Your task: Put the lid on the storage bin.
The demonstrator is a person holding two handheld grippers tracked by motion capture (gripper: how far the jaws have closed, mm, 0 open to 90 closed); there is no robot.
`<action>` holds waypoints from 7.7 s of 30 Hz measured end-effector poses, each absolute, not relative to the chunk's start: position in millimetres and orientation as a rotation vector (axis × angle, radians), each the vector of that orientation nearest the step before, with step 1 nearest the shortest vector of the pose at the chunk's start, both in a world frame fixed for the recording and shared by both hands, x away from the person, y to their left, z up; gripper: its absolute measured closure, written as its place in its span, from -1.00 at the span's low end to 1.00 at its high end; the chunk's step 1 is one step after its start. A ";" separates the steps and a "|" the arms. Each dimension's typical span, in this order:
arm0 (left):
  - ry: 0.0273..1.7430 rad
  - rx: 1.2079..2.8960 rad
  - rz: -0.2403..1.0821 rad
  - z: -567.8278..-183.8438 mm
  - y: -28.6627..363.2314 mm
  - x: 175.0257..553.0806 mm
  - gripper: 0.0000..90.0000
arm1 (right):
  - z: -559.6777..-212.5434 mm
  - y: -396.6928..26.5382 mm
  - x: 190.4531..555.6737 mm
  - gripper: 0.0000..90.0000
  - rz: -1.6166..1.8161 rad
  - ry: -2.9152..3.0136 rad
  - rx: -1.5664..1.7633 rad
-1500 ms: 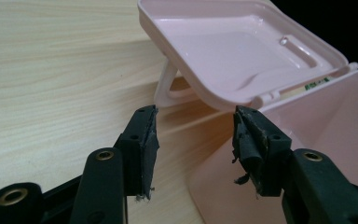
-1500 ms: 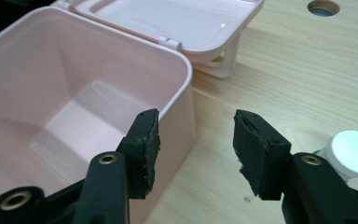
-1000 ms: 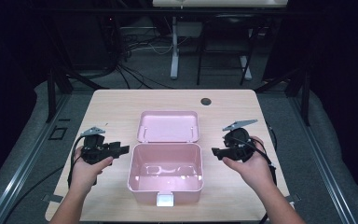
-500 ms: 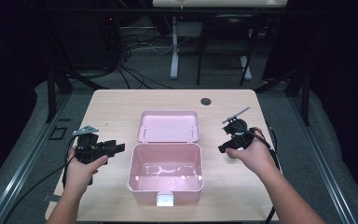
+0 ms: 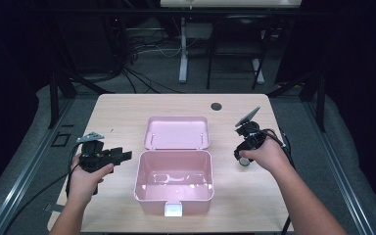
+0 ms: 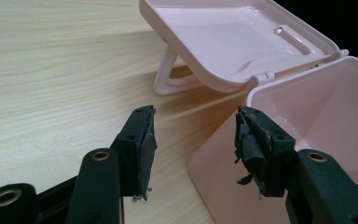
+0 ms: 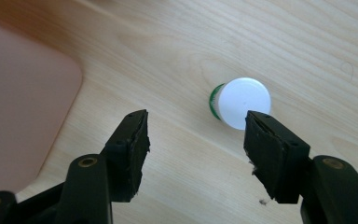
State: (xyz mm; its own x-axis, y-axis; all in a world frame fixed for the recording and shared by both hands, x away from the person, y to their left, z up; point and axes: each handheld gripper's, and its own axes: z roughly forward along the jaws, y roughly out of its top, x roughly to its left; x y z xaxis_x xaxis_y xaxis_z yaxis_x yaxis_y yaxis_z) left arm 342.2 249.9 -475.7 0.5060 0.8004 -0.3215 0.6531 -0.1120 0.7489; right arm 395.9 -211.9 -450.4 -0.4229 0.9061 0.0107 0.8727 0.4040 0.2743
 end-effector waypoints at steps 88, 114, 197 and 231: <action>1.252 1.837 0.192 -485.1 254.5 347.5 0.06 | -508.7 -230.0 441.1 0.10 0.142 2.455 1.853; 1.254 1.839 0.189 -486.4 254.3 348.4 0.06 | -501.4 -230.0 437.4 0.12 0.166 2.463 1.808; 1.263 1.825 0.179 -487.1 257.9 348.7 0.06 | -362.6 -135.2 373.6 0.12 0.258 2.765 1.192; 1.268 1.820 0.171 -488.4 259.5 349.4 0.06 | -374.2 -81.7 350.2 0.12 0.241 2.964 0.765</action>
